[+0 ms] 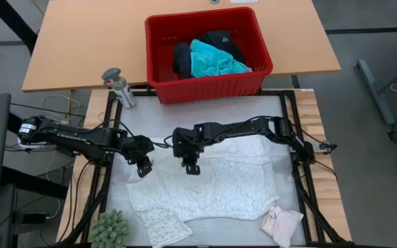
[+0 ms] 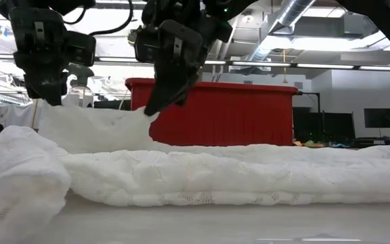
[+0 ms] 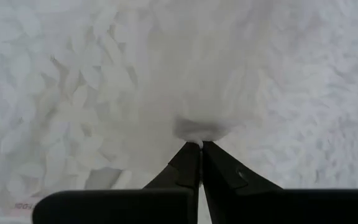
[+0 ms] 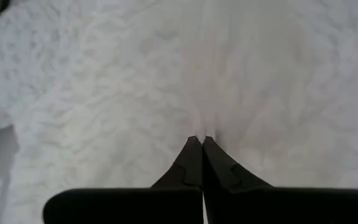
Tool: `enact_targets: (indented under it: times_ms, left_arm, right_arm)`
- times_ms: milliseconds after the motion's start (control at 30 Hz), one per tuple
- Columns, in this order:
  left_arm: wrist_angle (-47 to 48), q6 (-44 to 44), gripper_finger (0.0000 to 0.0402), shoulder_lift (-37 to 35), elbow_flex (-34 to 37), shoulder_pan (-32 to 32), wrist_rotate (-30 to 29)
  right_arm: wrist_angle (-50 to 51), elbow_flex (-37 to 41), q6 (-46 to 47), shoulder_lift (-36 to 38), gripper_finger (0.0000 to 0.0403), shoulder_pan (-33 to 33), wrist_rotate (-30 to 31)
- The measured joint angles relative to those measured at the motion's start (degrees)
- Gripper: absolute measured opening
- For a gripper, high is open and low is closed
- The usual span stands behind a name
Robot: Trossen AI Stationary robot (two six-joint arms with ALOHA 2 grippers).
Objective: Fold Laundry from Bin
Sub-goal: Fold the white blouse
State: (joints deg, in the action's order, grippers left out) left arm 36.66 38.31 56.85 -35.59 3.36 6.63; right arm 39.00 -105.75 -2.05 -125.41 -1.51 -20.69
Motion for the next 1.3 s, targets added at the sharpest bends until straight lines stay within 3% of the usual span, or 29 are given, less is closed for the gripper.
enact_targets:
  times_ms: [433,667,867,1000,1300]
  left_arm:
    - [3.31,0.47,0.0000,0.12,1.23,-0.50,-10.62]
    - [-0.65,2.22,0.0000,0.14,2.05,-0.83,-13.28]
    - [0.51,2.97,0.0000,0.12,2.05,-0.83,-15.51]
    - [2.35,3.46,0.0000,0.12,2.05,-0.83,-16.74]
    - [2.71,7.49,0.0000,0.12,2.05,-0.83,-28.61]
  right_arm:
    - [1.23,0.04,-2.94,0.23,0.0017,-4.91,-7.71]
    - [1.00,1.61,-2.94,0.20,0.0025,-7.81,-7.78]
    - [0.26,2.27,-2.92,0.18,0.0022,-9.75,-7.66]
    - [-1.25,2.27,-2.91,0.18,0.0040,-10.74,-6.92]
    - [-2.48,2.32,-2.98,-0.58,0.0054,-11.68,-3.54]
